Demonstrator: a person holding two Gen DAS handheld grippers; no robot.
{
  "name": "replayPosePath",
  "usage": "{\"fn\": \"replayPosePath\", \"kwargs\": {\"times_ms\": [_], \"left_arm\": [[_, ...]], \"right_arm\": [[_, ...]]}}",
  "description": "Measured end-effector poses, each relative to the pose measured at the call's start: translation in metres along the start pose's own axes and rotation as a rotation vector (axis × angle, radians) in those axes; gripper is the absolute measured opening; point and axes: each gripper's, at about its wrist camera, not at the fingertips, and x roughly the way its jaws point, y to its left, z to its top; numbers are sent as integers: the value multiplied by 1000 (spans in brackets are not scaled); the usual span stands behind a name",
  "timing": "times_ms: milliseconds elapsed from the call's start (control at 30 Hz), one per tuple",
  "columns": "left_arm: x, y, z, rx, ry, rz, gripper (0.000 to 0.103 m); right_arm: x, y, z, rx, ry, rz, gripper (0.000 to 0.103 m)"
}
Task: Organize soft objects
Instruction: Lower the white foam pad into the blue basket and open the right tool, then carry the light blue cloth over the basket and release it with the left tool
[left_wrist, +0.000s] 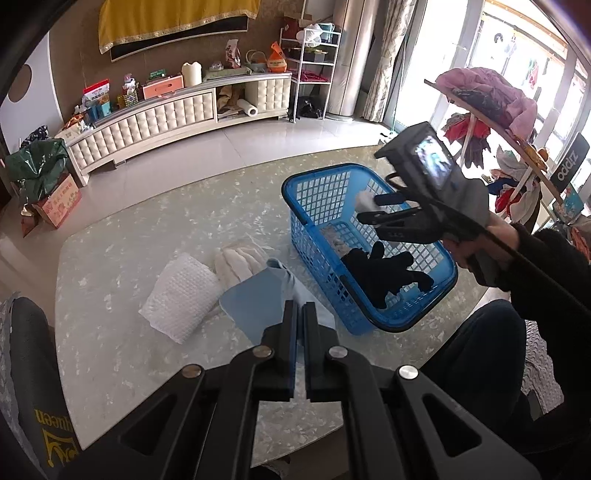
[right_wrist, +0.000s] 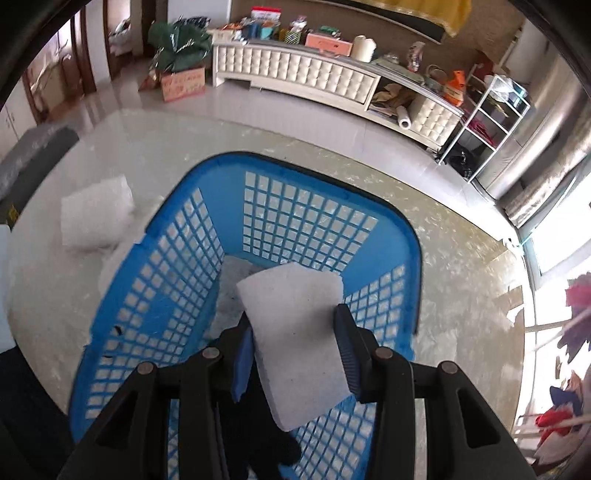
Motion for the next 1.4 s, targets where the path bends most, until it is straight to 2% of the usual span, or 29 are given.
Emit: {"fn": "replayPosePath", "kwargs": {"times_ms": [300, 567, 667, 733, 900, 1133, 1267, 1400], "left_arm": [[14, 7, 3, -4, 18, -13, 2], [21, 9, 4, -5, 27, -13, 2], [20, 7, 6, -2, 26, -12, 2], [19, 6, 8, 2, 23, -9, 2], [14, -1, 13, 19, 9, -4, 2], [5, -20, 23, 63, -12, 6, 2], [1, -34, 32, 84, -29, -37, 2], [1, -51, 39, 116, -31, -36, 2]], "right_arm": [[19, 3, 1, -18, 50, -2, 40], [17, -8, -1, -3, 67, 6, 48], [9, -8, -1, 4, 56, 7, 57], [4, -11, -1, 11, 39, 0, 80], [-18, -15, -6, 10, -6, -24, 93], [-64, -19, -25, 50, -84, -5, 102], [-88, -21, -39, 61, -119, 5, 102], [-103, -23, -50, 70, -139, 18, 102]]}}
